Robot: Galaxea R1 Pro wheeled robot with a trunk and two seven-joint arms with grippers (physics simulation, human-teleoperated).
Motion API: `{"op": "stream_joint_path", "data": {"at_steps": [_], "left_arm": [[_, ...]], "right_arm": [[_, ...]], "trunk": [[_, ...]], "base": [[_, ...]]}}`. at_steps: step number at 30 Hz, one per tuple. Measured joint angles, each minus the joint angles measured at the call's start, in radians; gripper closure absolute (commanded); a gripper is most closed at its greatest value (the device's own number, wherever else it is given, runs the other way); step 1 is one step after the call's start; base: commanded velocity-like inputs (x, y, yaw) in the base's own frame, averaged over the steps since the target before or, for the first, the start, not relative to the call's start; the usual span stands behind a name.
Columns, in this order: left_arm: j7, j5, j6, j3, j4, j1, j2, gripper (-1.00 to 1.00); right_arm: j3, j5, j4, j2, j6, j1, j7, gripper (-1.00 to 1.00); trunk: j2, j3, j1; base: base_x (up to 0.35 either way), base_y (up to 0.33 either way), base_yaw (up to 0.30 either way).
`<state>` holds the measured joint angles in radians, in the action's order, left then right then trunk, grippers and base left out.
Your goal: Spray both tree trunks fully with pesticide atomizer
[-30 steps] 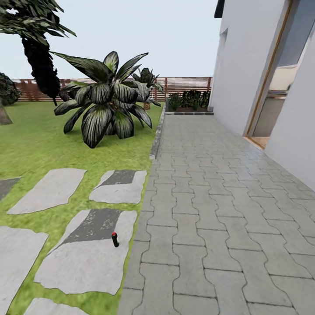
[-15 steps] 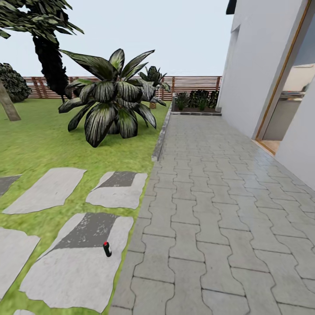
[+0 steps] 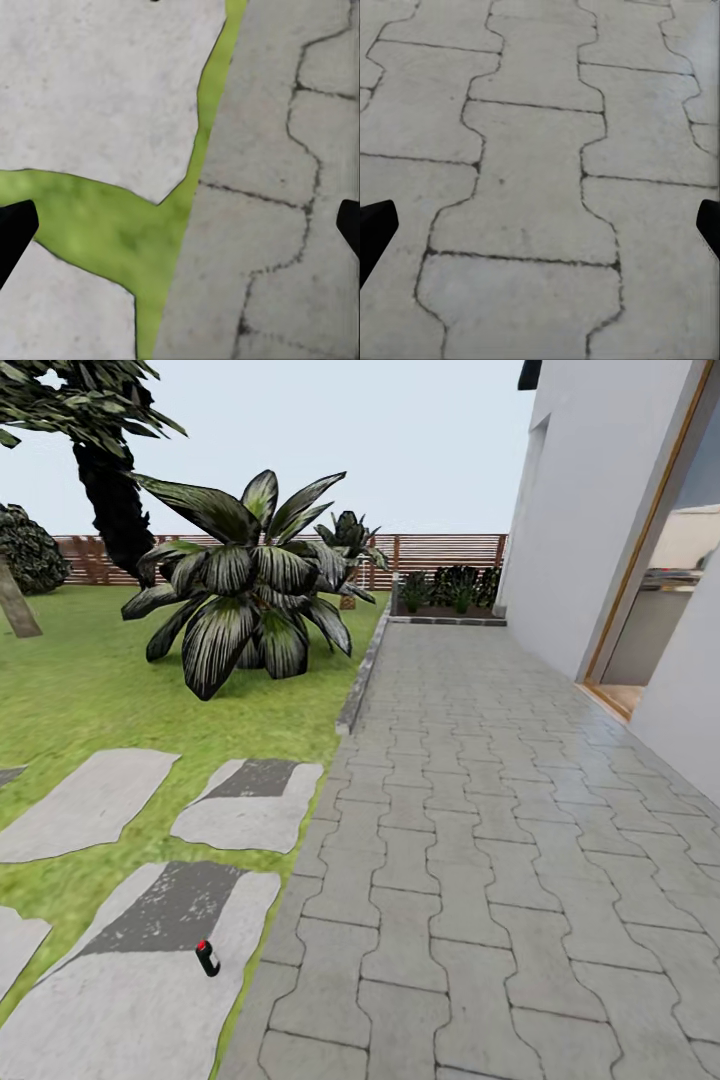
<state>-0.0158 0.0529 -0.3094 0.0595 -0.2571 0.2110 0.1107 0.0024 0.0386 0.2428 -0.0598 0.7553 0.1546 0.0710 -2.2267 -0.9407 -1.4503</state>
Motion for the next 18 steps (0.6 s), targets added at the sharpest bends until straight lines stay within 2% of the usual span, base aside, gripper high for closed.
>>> {"op": "stream_joint_path", "data": {"at_steps": [12, 18], "left_arm": [[-0.001, 0.000, 0.000, 0.005, 0.000, 0.000, 0.001, -1.00], [-0.001, 0.001, -0.001, 0.006, -0.007, 0.000, 0.001, -1.00]], "right_arm": [[0.000, 0.000, 0.000, 0.000, 0.000, 0.000, 0.001, -1.00], [0.000, 0.000, 0.001, 0.000, 0.000, 0.000, 0.001, -1.00]], "trunk": [[0.000, 0.000, 0.000], [0.000, 0.000, 0.000]], "base": [[0.230, -0.239, 0.276], [0.146, -0.117, 0.199]]}}
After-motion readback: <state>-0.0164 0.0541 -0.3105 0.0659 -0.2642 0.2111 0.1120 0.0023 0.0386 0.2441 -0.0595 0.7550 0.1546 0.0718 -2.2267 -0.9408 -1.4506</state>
